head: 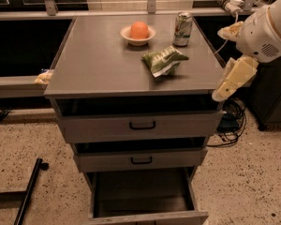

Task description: Place green jalapeno chip bag into bottom drawer

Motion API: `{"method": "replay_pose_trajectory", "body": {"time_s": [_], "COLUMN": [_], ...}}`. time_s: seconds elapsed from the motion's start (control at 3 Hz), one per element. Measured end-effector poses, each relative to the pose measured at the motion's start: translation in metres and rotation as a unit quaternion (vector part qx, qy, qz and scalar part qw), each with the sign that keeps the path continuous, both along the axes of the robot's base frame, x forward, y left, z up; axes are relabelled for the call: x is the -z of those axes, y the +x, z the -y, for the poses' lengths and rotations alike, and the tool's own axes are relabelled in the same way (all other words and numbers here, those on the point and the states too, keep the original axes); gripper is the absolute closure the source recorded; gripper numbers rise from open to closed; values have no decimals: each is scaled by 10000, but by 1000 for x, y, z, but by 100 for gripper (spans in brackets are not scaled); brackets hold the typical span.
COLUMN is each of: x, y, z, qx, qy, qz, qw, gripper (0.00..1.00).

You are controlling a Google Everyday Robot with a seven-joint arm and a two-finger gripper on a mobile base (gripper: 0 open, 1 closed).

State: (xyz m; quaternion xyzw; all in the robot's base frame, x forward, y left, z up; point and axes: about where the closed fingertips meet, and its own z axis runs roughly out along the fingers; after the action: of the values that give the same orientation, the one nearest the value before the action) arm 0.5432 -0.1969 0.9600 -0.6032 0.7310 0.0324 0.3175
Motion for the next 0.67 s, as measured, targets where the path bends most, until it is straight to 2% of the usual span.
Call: {"method": "replay_pose_trajectory", "body": {"time_s": [0.33, 0.67], "x": [0, 5], "y": [2, 17], "z": [-1, -2], "qx": [-9, 8], "qy": [7, 48], "qz": [22, 167], "qw": [10000, 9998], "gripper": [0, 0]}}
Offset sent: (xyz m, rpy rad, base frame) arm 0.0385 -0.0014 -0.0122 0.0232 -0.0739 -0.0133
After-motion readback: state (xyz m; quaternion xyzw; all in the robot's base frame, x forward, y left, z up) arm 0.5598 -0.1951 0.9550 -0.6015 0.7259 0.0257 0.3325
